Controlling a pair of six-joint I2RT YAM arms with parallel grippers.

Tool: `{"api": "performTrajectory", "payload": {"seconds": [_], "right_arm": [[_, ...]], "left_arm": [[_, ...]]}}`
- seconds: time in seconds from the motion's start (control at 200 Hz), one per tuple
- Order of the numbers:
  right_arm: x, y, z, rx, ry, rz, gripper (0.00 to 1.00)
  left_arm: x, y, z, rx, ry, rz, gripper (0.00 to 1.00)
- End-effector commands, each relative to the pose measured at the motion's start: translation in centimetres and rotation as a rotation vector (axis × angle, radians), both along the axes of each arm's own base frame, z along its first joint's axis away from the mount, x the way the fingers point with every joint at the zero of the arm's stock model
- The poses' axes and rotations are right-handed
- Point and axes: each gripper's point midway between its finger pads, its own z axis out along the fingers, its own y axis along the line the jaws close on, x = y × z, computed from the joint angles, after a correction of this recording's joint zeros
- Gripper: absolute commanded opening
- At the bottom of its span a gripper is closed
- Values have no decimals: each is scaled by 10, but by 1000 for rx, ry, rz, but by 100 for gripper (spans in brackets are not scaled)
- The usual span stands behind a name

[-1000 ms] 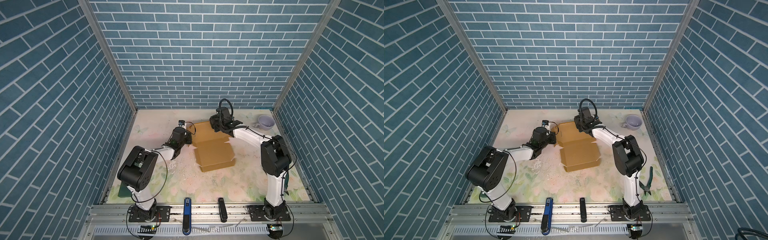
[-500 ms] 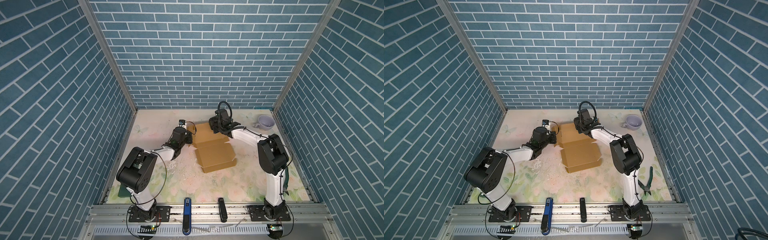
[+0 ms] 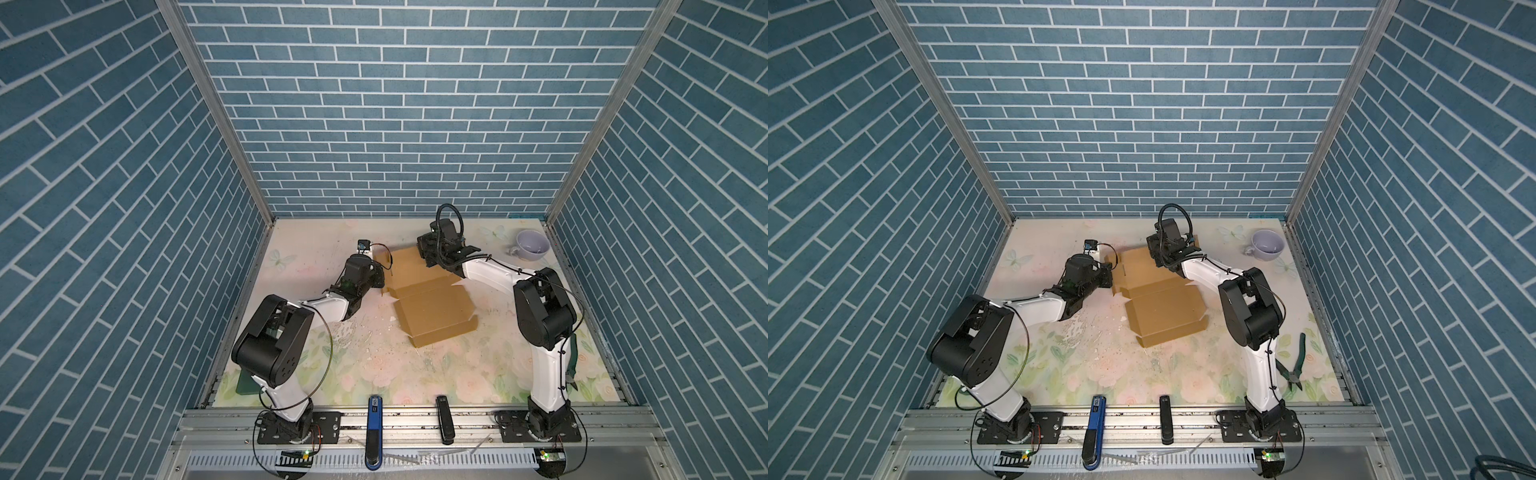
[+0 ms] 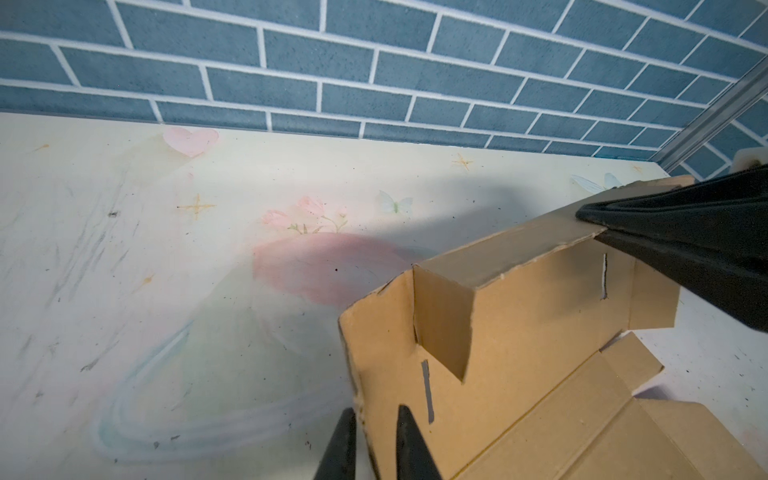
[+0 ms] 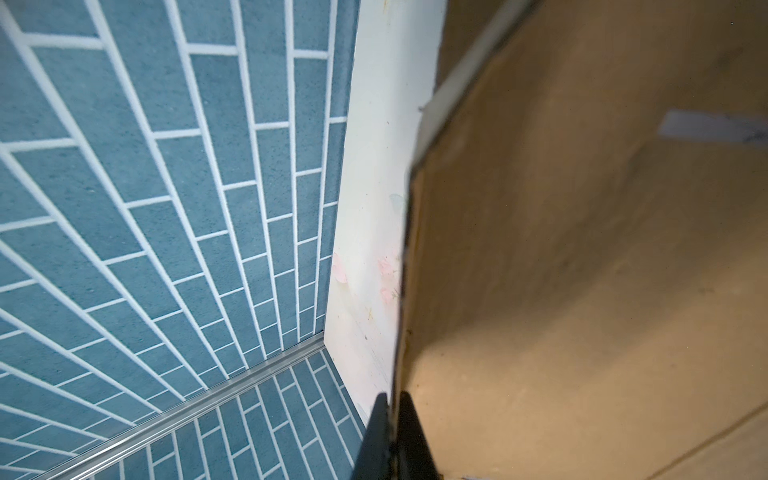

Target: Fold the paper box

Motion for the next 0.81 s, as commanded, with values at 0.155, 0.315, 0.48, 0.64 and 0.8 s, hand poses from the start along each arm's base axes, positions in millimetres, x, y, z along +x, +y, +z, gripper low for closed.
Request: {"api": "performTrajectory", "payload": {"seconds": [0.155, 0.315, 0.48, 0.64, 0.8], "right_arm": [[0, 6, -7, 15, -19, 22, 2], [1, 7, 1, 12, -45, 40, 0], [0, 8, 6, 6, -70, 67, 0], [-3, 11, 8, 14, -89, 101, 0], [-9, 16, 14, 36, -138, 151, 0]], "left_arm": [[-4, 4, 6, 12, 6, 11, 27], [-5, 13, 10, -10, 29, 37, 33], [-6, 30, 22, -71, 54, 43, 38], [-11, 43, 37, -107, 64, 29, 45], [-16, 60, 38, -124, 100, 27, 49]]}}
